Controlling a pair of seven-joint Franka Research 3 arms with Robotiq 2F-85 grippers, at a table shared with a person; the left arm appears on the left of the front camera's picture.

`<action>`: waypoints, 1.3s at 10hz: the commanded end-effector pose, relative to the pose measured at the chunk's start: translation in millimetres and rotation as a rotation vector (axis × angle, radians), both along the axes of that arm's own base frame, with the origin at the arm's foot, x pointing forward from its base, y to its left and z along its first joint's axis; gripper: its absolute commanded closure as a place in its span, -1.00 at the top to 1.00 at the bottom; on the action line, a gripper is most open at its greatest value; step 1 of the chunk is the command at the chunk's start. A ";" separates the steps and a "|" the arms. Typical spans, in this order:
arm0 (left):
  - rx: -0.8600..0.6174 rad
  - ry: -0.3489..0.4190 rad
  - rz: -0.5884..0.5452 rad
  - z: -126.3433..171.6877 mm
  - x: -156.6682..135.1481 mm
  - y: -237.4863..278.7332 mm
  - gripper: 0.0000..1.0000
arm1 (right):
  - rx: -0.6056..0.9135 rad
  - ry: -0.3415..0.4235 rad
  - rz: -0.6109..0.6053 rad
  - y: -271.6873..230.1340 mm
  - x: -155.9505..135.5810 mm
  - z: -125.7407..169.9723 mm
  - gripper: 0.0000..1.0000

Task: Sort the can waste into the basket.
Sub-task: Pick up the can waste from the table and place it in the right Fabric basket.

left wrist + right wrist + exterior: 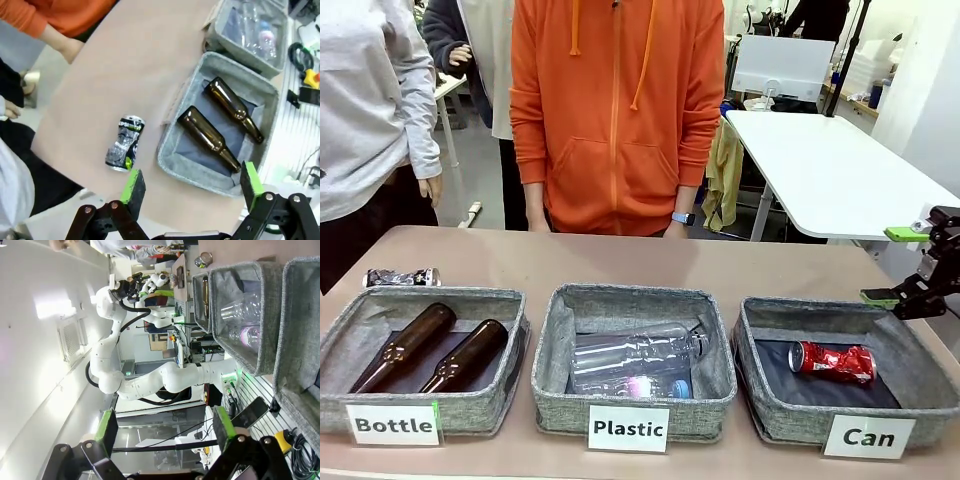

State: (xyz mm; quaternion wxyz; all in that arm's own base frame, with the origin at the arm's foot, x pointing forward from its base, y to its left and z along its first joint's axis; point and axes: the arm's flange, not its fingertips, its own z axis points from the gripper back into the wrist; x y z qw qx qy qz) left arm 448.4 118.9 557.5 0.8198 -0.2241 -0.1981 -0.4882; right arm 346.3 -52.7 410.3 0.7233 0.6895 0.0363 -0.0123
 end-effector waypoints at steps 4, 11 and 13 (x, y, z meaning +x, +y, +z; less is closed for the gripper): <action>-0.033 -0.012 0.027 5.1 -15.7 18.6 0.96 | 0.004 -0.020 0.014 -3.3 -0.5 0.7 1.00; 0.240 -0.279 -0.410 -47.8 73.2 -47.8 0.96 | 0.004 -0.020 0.014 -3.3 -0.5 0.7 1.00; 0.341 -0.244 -0.554 -66.7 66.8 -71.3 0.96 | 0.004 -0.020 0.014 -3.3 -0.5 0.7 1.00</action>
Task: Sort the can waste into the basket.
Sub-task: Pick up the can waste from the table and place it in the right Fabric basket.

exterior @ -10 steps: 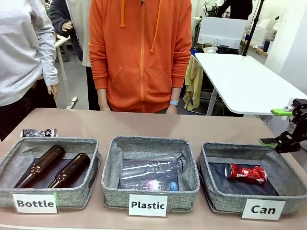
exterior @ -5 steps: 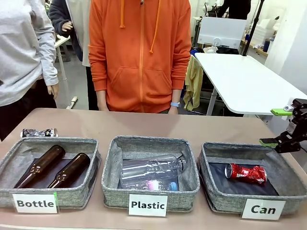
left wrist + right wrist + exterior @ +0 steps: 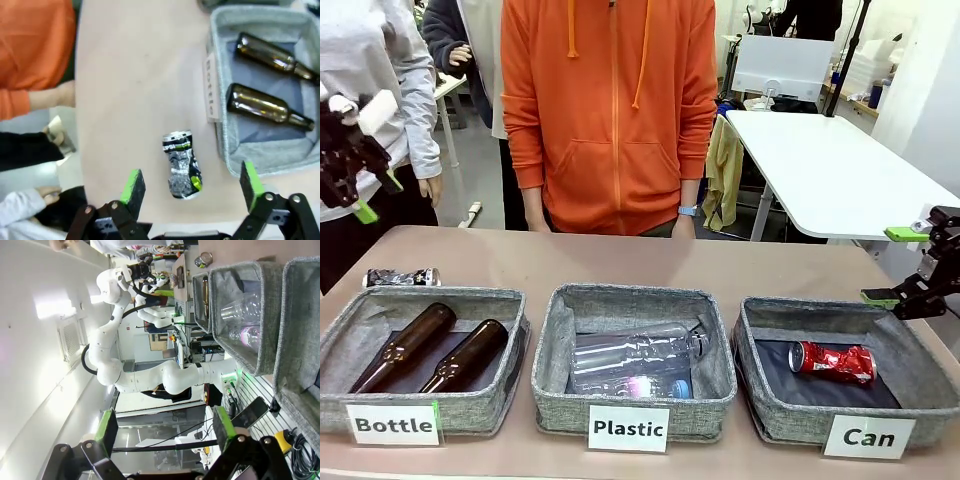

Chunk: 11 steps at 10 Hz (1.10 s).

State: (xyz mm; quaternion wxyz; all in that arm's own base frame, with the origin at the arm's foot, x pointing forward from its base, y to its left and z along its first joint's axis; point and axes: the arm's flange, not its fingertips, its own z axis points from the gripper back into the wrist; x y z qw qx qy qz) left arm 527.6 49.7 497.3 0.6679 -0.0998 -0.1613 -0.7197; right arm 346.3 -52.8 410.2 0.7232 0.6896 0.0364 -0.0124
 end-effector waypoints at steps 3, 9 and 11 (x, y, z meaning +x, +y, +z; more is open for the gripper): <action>0.143 -0.181 0.082 -29.9 -7.9 -26.6 0.96 | 0.004 -0.021 0.014 -3.2 -0.5 0.7 1.00; 0.138 -0.099 -0.014 -19.7 -1.7 -17.2 0.96 | 0.004 -0.021 0.014 -3.2 -0.5 0.7 1.00; 0.173 -0.081 -0.015 -35.9 3.7 -30.4 0.96 | 0.004 -0.021 0.014 -3.2 -0.5 0.7 1.00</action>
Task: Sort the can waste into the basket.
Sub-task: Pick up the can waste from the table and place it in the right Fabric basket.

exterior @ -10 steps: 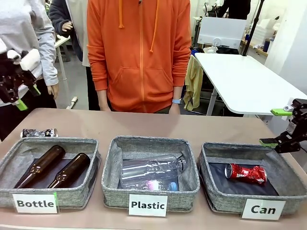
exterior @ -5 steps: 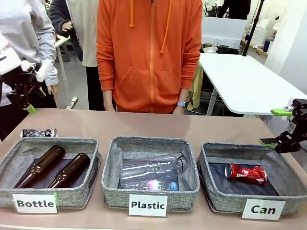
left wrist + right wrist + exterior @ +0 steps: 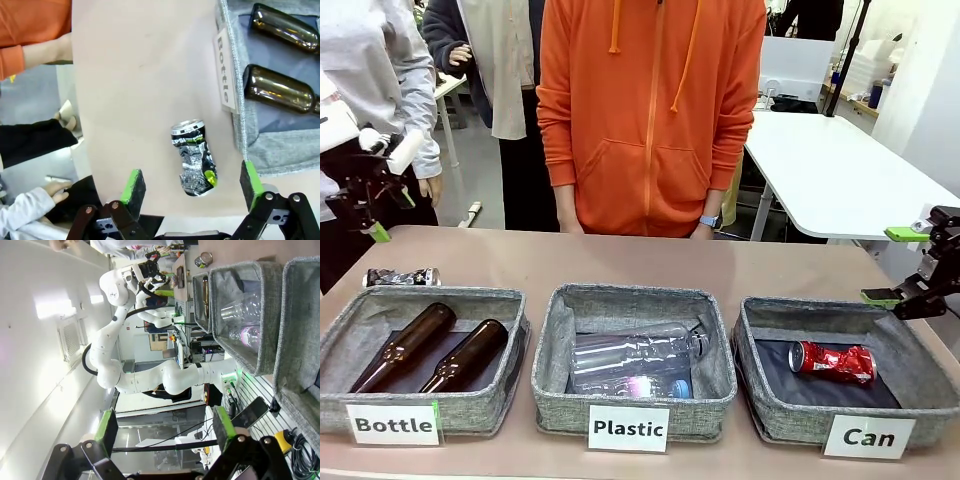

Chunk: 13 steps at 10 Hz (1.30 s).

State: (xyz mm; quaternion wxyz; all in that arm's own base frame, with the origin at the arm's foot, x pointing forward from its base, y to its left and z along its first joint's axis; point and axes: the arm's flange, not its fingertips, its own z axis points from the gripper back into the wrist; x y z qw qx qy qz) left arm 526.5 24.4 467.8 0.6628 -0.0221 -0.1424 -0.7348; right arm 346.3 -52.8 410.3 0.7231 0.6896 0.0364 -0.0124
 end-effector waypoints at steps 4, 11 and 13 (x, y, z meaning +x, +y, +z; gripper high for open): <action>0.160 0.022 0.050 -60.6 31.0 -32.9 0.96 | 0.004 -0.021 0.014 -3.2 -0.5 0.7 1.00; 0.279 0.135 0.102 -124.1 23.0 -55.1 0.96 | 0.004 -0.021 0.014 -3.2 -0.5 0.7 1.00; 0.294 0.119 0.125 -126.4 5.9 -48.2 0.96 | 0.004 -0.021 0.014 -3.2 -0.5 0.7 1.00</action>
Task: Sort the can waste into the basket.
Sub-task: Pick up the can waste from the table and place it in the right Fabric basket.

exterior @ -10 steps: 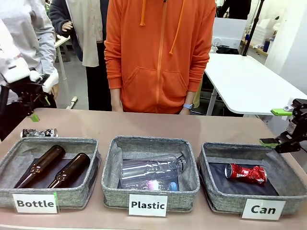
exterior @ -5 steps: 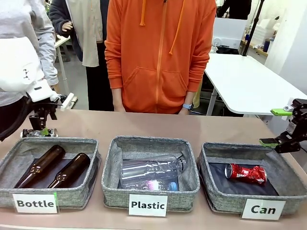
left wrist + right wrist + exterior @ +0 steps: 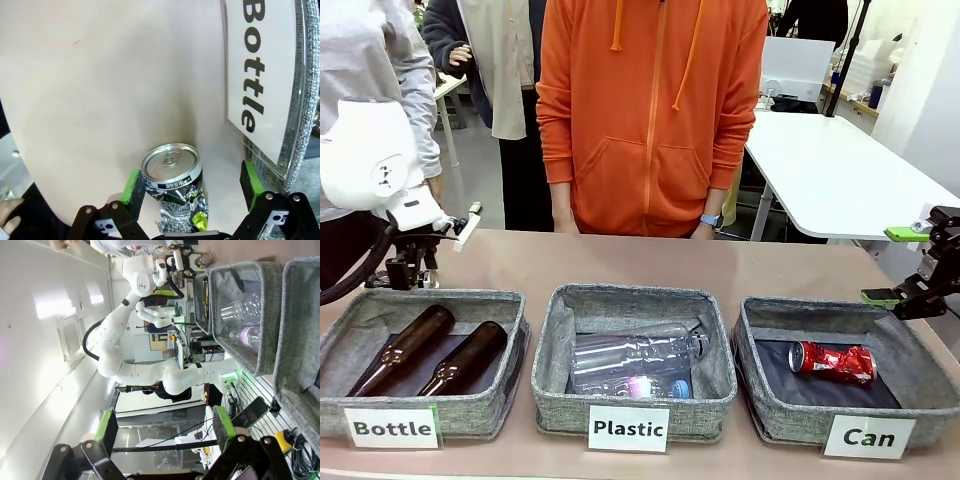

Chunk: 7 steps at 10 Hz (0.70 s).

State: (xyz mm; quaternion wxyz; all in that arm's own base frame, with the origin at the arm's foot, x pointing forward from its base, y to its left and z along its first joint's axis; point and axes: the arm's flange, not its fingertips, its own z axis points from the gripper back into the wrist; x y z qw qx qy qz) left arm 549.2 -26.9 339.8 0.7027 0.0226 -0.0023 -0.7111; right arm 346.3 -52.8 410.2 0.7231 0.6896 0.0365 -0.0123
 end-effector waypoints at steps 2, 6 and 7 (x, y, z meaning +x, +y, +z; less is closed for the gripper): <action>0.059 -0.072 0.022 5.6 -31.3 11.9 0.96 | 0.003 -0.021 0.014 -3.2 -0.5 0.8 1.00; -0.081 -0.165 0.064 14.0 -13.1 35.8 0.96 | 0.003 -0.021 0.014 -3.2 -0.5 0.8 1.00; -0.063 -0.139 0.079 12.8 -9.3 39.1 0.96 | 0.003 -0.021 0.014 -3.2 -0.5 0.8 1.00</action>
